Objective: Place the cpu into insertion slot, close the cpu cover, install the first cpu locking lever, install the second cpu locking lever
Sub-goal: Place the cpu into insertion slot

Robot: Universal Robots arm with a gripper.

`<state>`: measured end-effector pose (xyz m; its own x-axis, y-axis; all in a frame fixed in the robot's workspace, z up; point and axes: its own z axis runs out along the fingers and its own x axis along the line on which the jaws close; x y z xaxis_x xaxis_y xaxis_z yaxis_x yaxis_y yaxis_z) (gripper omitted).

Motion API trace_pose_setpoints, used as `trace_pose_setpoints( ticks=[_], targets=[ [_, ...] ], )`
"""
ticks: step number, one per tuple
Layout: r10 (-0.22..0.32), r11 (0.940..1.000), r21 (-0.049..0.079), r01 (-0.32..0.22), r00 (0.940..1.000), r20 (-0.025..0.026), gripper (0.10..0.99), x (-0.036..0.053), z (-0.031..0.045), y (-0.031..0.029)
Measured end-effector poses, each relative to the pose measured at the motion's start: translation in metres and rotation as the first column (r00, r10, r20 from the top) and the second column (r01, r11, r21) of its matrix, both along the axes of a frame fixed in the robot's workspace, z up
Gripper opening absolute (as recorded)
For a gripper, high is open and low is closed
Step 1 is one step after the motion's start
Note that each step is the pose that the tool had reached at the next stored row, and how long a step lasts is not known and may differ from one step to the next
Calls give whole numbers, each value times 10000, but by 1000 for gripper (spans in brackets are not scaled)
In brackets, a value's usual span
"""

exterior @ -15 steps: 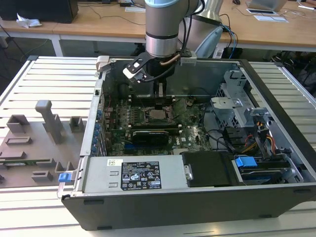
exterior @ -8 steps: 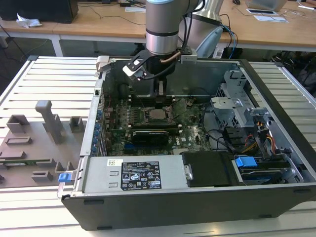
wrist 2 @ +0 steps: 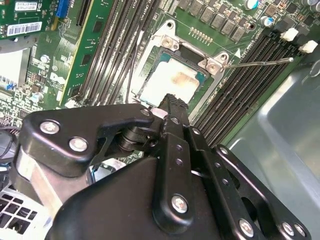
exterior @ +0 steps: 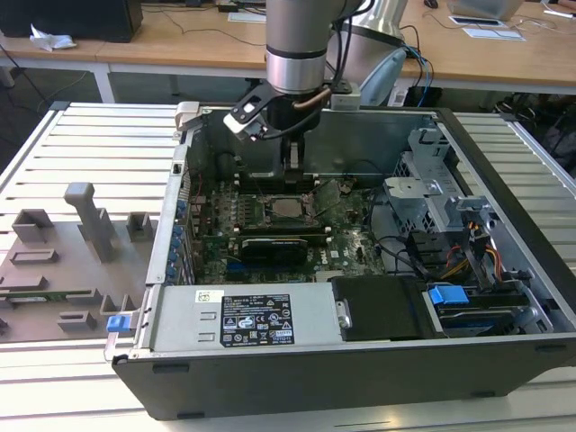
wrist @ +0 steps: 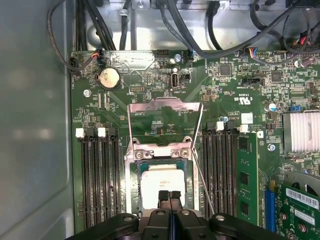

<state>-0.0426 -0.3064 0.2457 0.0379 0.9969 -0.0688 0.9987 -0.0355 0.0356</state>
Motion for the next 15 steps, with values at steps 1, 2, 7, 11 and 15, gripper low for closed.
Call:
trace_pose_setpoints(
  ticks=[1,2,7,11,15],
  targets=[
    [0,10000,0,0,10000,-1,106,0,5,0],
    [0,10000,0,0,10000,0,106,1,12,0],
    [-1,10000,0,1,10000,0,106,5,55,0],
    [0,10000,0,0,10000,-1,106,5,119,0],
    [0,10000,0,0,10000,0,106,5,210,0]
  ],
)
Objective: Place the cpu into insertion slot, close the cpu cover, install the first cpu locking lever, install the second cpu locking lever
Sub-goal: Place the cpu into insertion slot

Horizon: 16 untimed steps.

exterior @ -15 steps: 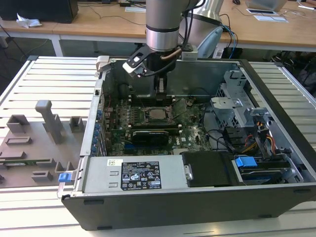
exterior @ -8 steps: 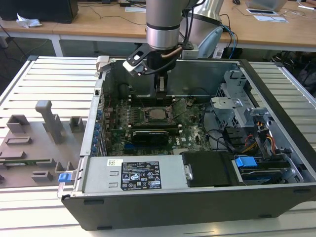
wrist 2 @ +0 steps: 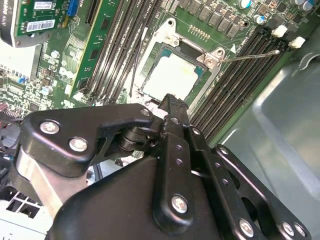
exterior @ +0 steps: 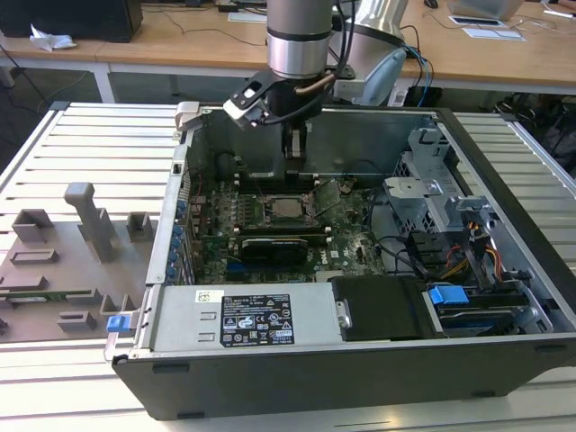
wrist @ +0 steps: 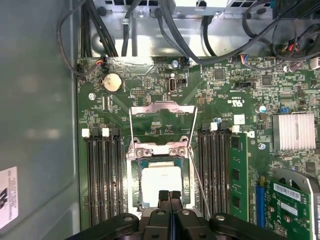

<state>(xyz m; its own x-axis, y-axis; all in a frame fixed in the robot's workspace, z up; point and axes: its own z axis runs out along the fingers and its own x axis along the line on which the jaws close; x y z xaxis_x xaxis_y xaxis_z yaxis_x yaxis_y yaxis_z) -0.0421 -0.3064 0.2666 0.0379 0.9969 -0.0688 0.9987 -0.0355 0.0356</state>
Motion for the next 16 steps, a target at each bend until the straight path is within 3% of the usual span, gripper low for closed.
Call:
trace_pose_setpoints(
  ticks=[3,16],
  targets=[
    [0,10000,-1,0,10000,-1,106,0,115,0],
    [0,10000,-1,0,10000,-1,106,0,124,0]
  ],
)
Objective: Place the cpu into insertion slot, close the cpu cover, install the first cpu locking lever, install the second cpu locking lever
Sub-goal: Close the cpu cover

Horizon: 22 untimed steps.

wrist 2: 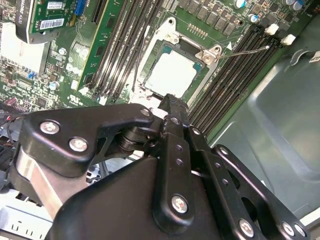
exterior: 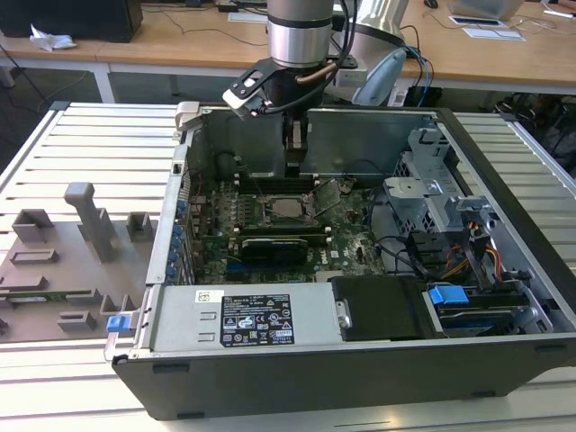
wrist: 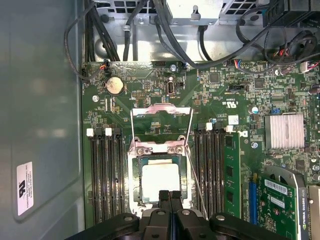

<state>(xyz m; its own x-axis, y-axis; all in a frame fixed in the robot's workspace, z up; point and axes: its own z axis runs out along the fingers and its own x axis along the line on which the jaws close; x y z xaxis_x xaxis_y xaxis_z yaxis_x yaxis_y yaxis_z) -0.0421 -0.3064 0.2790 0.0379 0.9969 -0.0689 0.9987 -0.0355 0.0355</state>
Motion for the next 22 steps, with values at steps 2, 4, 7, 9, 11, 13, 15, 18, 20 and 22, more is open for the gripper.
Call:
trace_pose_setpoints(
  ticks=[2,4,7,9,11,13,15,18,20,22],
  targets=[
    [0,10000,0,0,10000,0,106,0,0,0],
    [0,10000,0,0,10000,0,106,0,0,0],
    [0,10000,-1,0,10000,0,106,34,1,0],
    [1,10000,0,-1,10000,0,106,82,1,0],
    [1,10000,0,-1,10000,-1,106,176,1,0],
    [0,10000,0,0,10000,-1,106,232,1,0],
    [1,10000,1,-1,10000,-2,106,275,0,0],
    [0,10000,0,0,10000,-5,106,362,1,0],
    [-1,10000,-1,1,10000,-5,106,441,1,0],
    [-1,10000,-2,1,10000,-5,106,504,1,0]
  ],
)
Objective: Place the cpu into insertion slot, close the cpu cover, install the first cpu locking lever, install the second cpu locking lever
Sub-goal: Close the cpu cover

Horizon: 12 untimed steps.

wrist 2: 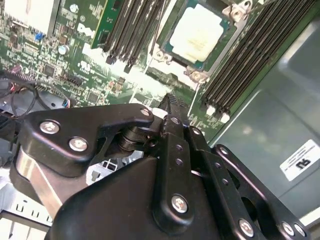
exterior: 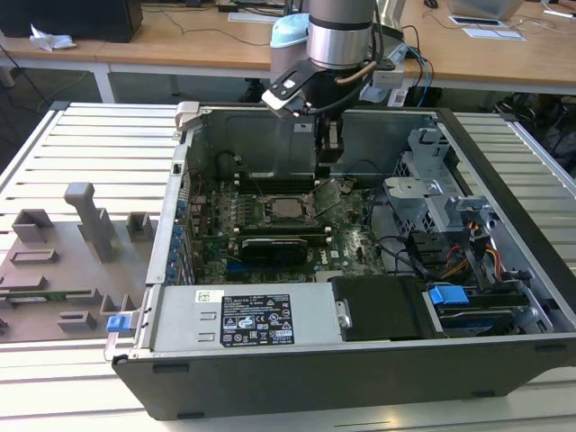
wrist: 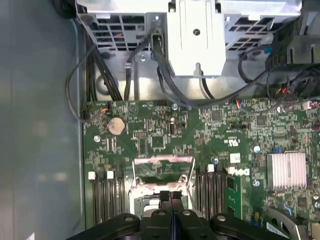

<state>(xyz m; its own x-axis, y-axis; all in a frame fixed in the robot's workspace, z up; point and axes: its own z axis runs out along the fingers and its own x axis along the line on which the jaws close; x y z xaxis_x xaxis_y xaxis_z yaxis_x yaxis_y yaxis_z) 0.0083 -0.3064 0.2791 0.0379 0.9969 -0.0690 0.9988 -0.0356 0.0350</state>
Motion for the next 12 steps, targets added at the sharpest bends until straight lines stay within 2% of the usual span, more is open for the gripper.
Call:
trace_pose_setpoints(
  ticks=[12],
  targets=[
    [2,10000,1,-2,10000,-5,106,248,0,0]
  ],
)
